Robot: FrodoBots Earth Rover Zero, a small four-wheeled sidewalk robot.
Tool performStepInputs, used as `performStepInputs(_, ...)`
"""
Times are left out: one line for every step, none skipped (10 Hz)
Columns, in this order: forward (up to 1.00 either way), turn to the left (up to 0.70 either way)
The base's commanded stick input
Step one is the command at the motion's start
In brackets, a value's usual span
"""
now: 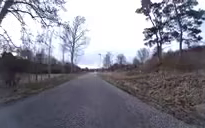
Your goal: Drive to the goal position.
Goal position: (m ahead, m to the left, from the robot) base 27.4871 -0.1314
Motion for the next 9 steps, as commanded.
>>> performStepInputs(0.5, 0.0)
performStepInputs(0.5, 0.0)
performStepInputs(0.5, 0.0)
performStepInputs(0.5, 0.0)
performStepInputs(0.5, 0.0)
performStepInputs(0.5, 0.0)
performStepInputs(0.5, 0.0)
performStepInputs(0.5, 0.0)
performStepInputs(0.5, 0.0)
